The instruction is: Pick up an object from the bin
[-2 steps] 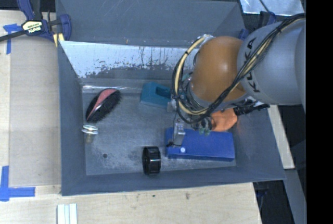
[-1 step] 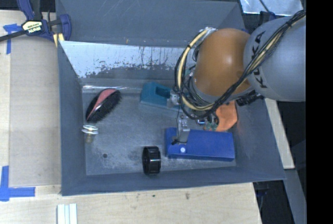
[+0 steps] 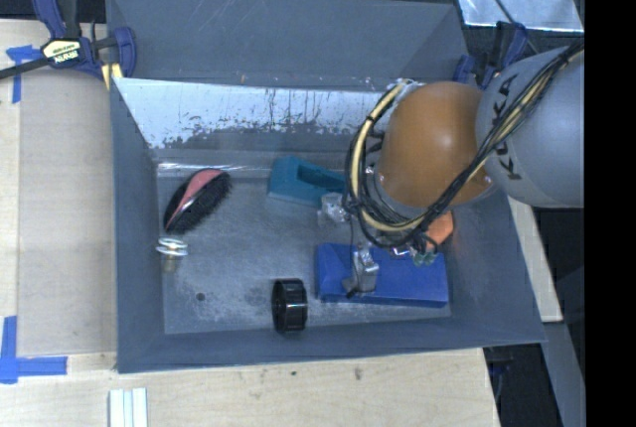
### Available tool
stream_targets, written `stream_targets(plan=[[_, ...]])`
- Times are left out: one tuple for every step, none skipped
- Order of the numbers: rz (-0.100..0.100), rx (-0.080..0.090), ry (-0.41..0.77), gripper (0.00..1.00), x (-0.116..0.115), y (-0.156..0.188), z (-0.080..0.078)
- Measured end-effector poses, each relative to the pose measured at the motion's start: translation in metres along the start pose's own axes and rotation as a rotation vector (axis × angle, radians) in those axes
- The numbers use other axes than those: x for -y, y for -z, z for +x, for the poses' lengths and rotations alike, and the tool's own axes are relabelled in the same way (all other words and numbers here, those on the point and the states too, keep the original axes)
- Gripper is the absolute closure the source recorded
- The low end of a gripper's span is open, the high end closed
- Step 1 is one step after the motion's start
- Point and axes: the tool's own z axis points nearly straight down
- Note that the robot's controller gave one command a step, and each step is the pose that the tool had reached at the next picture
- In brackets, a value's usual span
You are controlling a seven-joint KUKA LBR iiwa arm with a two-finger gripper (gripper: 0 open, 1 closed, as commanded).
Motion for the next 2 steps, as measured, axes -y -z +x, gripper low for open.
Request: stream_targets(plan=[[0.000,-0.004,-0.126,0.00,-0.001,-0.022,0.023],[-0.001,-0.003,-0.001,1.00,0.002,-0.043,0.029]])
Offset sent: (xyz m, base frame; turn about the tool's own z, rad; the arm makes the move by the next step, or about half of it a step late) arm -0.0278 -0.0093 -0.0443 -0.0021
